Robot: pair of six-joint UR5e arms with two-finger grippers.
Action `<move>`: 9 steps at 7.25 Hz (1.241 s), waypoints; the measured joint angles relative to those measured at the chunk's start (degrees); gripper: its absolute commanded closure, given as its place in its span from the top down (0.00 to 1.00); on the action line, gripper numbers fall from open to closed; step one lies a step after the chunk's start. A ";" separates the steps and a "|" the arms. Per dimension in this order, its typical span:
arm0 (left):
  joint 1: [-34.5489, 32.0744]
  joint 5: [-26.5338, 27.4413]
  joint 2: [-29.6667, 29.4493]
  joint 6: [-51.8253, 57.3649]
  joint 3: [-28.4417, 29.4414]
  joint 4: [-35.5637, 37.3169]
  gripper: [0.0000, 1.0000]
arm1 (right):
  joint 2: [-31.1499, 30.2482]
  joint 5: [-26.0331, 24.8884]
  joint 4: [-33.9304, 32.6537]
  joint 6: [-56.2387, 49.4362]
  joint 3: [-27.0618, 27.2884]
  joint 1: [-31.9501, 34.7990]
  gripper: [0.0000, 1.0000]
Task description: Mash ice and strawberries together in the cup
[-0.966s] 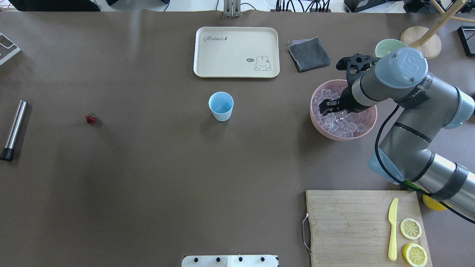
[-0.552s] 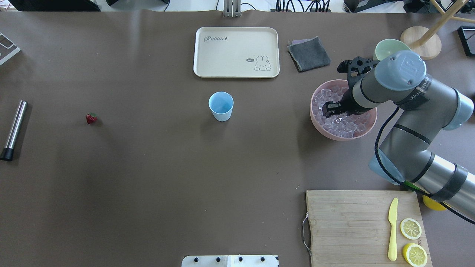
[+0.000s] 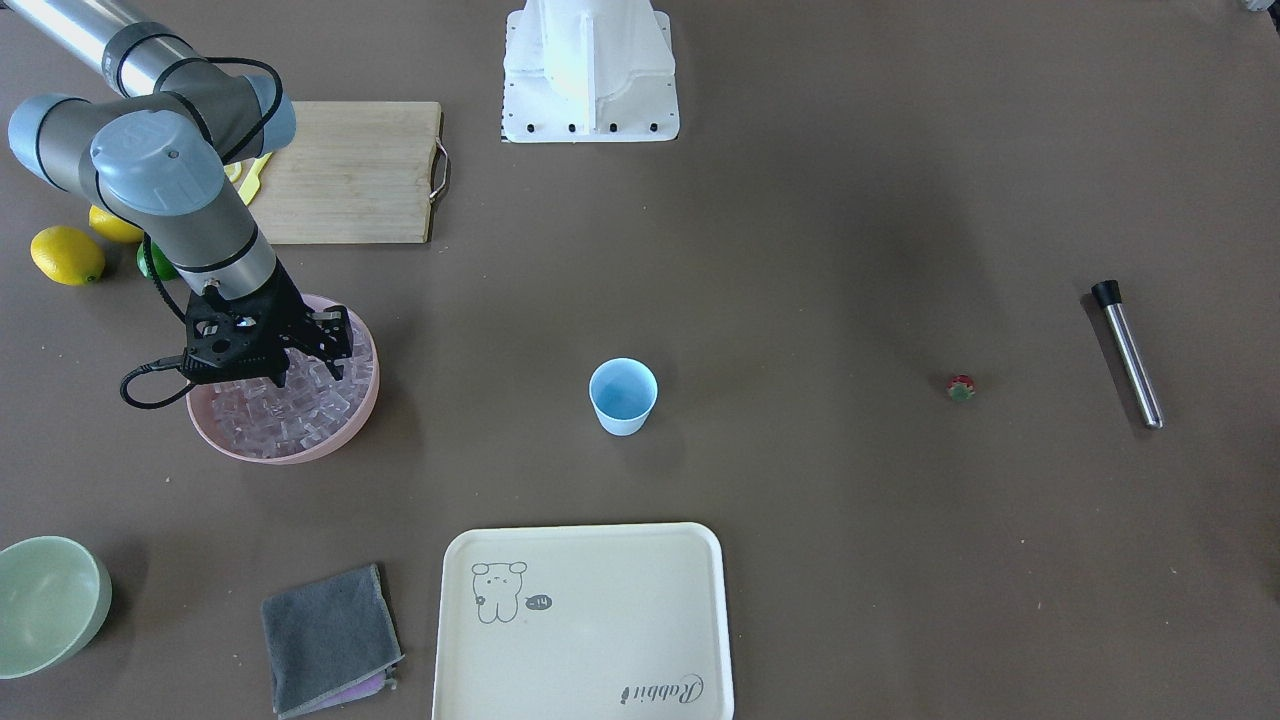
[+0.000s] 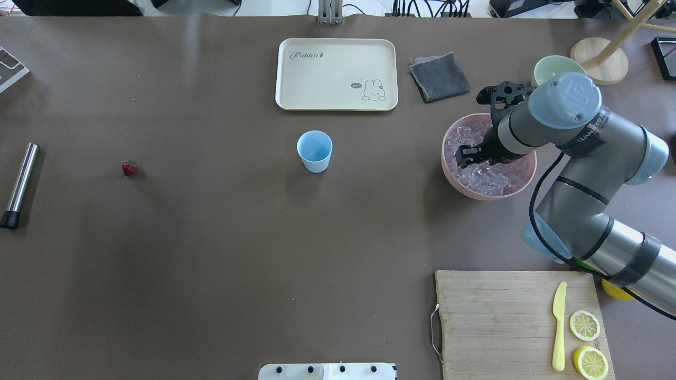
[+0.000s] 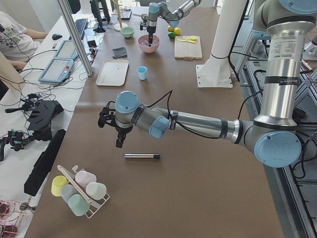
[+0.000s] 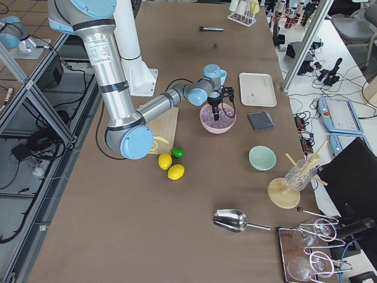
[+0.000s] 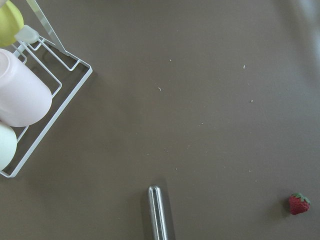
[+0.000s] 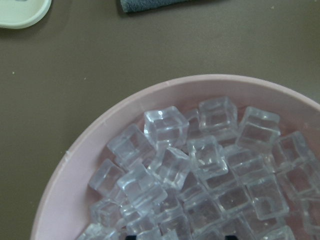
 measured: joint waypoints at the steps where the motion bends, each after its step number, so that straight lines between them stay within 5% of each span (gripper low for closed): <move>1: -0.01 -0.02 -0.01 0.00 -0.03 -0.02 0.97 | 0.02 -0.02 0.04 0.10 -0.11 -0.12 0.59; 9: -0.08 0.00 0.47 0.00 -0.05 -0.31 0.97 | 0.11 -0.30 0.35 2.67 0.14 -1.18 0.31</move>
